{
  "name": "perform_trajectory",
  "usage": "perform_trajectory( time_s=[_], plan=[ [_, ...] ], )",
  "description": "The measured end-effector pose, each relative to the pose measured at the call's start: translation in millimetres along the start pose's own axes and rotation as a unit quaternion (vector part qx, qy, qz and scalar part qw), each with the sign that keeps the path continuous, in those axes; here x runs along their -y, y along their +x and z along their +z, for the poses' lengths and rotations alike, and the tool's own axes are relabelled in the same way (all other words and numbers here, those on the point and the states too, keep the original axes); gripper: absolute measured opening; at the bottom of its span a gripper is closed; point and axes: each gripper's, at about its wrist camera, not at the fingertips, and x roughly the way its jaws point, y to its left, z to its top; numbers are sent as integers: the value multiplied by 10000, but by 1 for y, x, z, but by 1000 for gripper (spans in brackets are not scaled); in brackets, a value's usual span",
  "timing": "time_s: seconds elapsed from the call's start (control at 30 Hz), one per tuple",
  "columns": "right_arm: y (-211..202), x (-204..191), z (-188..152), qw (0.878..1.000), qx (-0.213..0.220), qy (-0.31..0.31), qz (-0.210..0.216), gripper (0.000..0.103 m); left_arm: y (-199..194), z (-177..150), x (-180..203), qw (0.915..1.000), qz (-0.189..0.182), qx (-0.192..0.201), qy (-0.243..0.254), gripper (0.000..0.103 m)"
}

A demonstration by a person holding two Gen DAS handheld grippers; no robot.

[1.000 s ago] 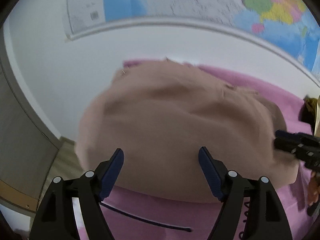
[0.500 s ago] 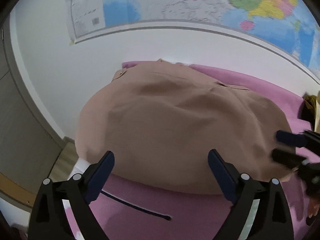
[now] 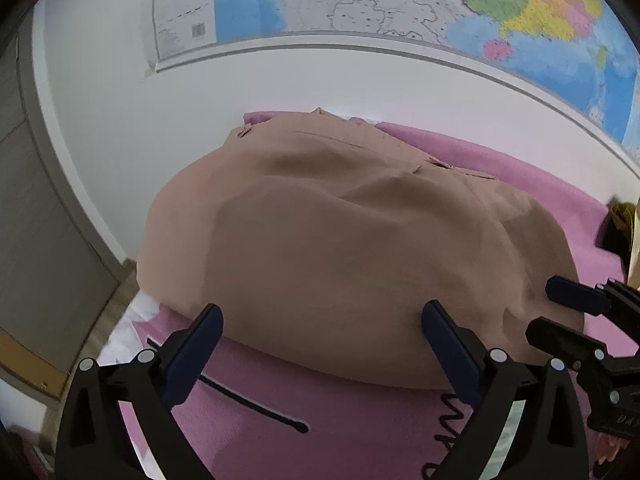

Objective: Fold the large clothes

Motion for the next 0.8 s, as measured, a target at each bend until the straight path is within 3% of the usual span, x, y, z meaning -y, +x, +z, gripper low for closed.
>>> perform_trajectory(
  time_s=[0.17,0.3,0.6,0.7,0.8],
  plan=[
    [11,8,-5,9996,-253,121,-38,54,-9,-3,6,9999,-52,99,31,96],
    [5,7,-5,9996,-172,207,-74,55,-19,-7,17,9992,230,229,226,96],
    [-25,-5,-8,9994,221,250,-95,80,-39,-15,24,9983,438,362,104,96],
    [-35,-12,-10,9992,338,151,-116,93,-46,-17,23,9984,417,382,-22,96],
    [-45,-17,-14,9986,485,106,-157,94,-55,-22,23,9978,483,424,-154,96]
  ],
)
